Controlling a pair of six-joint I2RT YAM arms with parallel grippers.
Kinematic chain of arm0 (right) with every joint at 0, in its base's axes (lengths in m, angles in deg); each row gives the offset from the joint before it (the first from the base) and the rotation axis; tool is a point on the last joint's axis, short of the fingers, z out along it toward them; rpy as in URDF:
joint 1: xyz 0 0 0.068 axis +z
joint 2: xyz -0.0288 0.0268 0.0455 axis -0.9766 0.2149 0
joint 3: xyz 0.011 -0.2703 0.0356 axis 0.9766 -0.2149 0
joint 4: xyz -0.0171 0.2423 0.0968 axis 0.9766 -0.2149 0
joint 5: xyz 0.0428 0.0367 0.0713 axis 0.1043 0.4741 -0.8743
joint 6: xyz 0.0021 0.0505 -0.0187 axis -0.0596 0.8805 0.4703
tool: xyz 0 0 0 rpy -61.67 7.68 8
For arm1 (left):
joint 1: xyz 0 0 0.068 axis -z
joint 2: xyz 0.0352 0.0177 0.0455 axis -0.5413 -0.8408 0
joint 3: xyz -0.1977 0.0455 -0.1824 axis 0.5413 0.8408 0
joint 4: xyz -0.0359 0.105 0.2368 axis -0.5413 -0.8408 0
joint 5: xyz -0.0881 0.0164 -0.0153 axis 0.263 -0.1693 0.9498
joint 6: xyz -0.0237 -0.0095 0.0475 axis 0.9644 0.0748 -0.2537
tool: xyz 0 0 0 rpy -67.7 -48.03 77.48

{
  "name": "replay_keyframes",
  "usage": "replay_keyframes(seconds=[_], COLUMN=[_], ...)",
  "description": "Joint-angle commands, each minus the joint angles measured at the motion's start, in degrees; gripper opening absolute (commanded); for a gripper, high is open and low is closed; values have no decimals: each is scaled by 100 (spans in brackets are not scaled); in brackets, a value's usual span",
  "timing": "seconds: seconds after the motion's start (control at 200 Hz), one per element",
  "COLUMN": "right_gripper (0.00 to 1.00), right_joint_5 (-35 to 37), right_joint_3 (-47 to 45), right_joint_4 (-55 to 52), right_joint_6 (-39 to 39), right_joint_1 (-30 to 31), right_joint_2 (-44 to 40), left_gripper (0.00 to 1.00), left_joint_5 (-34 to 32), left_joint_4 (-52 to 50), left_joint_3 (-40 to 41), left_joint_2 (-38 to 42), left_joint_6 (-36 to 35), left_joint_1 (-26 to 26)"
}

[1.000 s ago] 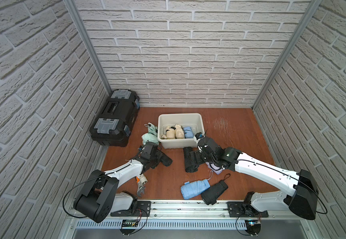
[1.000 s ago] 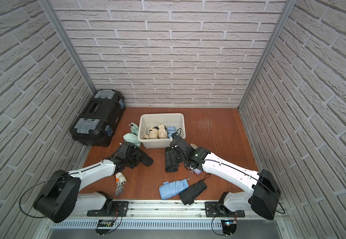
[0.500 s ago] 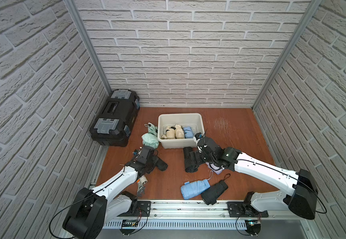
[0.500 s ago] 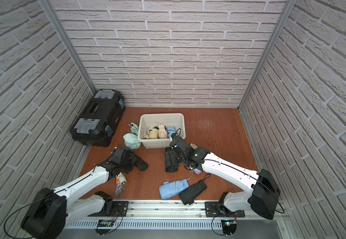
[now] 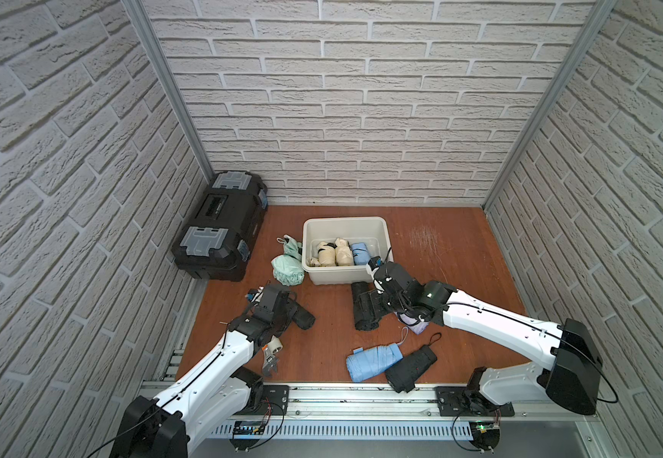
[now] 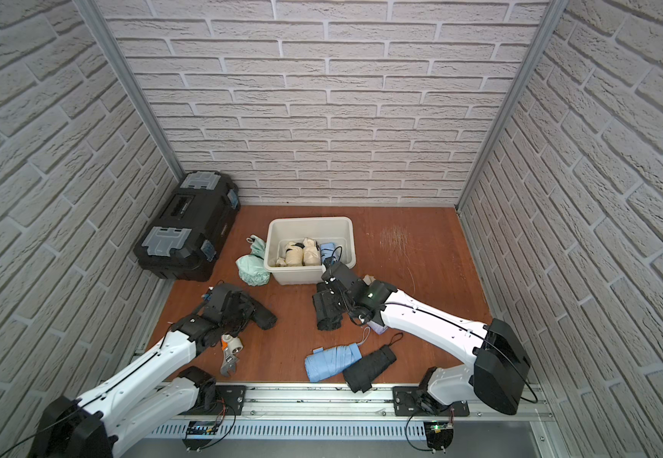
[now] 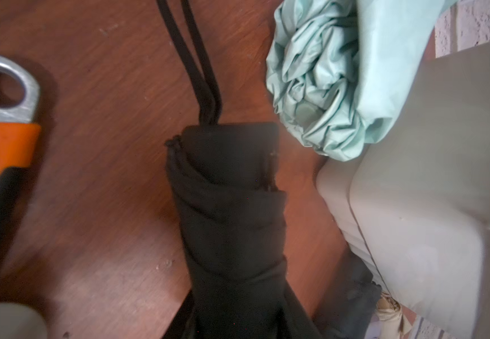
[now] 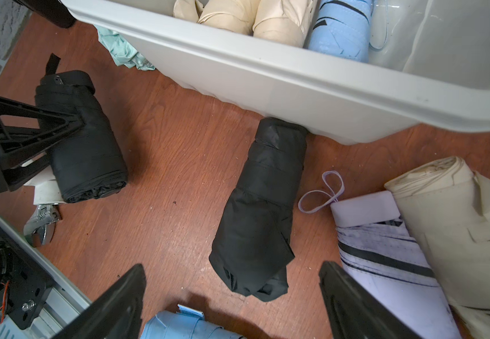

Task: Put the umbrella into the storage box
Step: Pick up the umbrella from the center of the board.

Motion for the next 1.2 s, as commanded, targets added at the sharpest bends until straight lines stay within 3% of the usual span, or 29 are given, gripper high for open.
replay_keyframes(seconds=[0.0, 0.165, 0.41, 0.67, 0.91, 1.02, 1.195], right_gripper=[95, 96, 100, 99, 99, 100, 98], right_joint_5=[-107, -366, -958, -2353, -3981, -4117, -4384], right_joint_3=[256, 479, 875, 1208, 1268, 1275, 943], right_joint_4=[143, 166, 275, 469, 825, 985, 1792], right_joint_6=[-129, -82, -263, -462, -669, -599, 129], right_joint_1=[35, 40, 40, -131, -429, -561, -919], right_joint_2=[34, 65, -14, 126, 244, 226, 64], left_gripper=[0, 0, 0, 0, 0, 0, 0], left_joint_5=[-251, -264, -74, 1272, 2675, 3185, 3870], left_joint_4=[-329, -559, -285, 830, 1940, 2442, 3187], left_joint_3=[-201, -501, -1180, -1564, -1896, -2027, -2198], left_joint_2=[466, 1136, 1765, 1557, 889, 426, -46], left_joint_6=[-201, -838, -2522, -4015, -4122, -3965, -3801], left_joint_1=[-64, -147, -221, -231, -221, -186, 46])
